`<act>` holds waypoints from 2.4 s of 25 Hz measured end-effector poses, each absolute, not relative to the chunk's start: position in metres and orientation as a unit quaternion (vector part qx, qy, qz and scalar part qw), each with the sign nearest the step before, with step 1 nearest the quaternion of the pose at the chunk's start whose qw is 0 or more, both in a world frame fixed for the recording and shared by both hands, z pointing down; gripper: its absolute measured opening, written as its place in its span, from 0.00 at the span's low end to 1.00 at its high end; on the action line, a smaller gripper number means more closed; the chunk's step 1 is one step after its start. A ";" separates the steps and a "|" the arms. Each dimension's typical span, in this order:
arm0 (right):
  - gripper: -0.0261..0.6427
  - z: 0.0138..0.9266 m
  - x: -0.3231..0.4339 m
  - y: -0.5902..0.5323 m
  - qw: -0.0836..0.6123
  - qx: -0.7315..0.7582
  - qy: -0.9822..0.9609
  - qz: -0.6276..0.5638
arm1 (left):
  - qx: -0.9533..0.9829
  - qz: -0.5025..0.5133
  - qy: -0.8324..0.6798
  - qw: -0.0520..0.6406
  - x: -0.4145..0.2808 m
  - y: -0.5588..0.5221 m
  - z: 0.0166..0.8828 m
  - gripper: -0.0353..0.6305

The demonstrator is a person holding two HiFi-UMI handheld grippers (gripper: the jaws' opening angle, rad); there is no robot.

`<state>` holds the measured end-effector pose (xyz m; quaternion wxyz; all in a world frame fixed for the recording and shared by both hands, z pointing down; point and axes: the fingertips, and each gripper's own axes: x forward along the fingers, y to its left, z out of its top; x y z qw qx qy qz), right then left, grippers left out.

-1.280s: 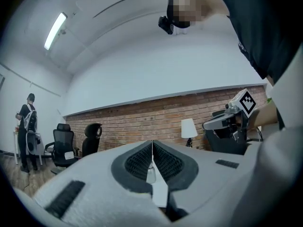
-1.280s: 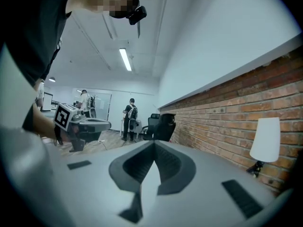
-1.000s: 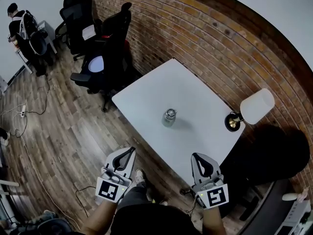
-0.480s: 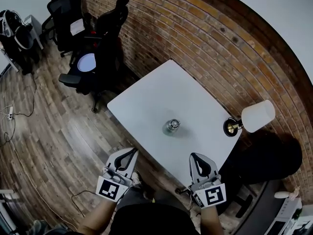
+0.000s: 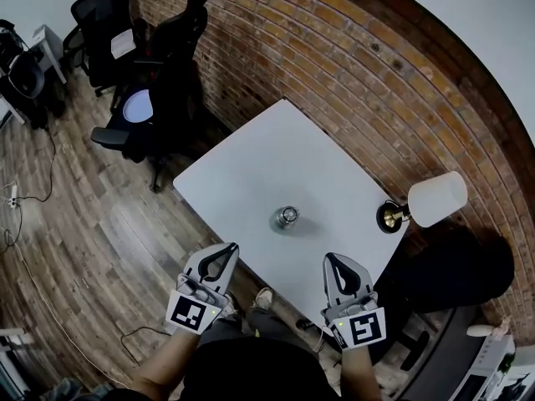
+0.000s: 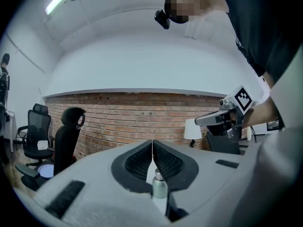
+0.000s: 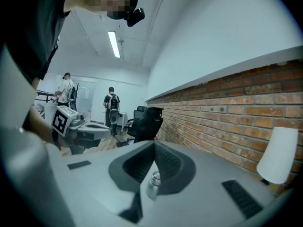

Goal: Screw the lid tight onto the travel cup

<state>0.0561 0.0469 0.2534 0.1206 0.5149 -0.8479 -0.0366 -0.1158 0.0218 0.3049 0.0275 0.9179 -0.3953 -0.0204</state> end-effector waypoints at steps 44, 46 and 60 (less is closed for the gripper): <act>0.35 0.412 0.062 -0.062 0.127 0.401 -0.907 -0.003 | 0.957 0.041 -0.268 0.100 0.021 -0.071 0.497 0.51; 0.37 0.417 0.061 -0.066 0.123 0.392 -0.912 -0.004 | 0.963 0.041 -0.256 0.074 0.027 -0.074 0.499 0.54; 0.44 0.448 0.044 -0.078 0.126 0.305 -0.944 0.016 | 0.973 0.036 -0.222 0.050 0.052 -0.085 0.507 0.58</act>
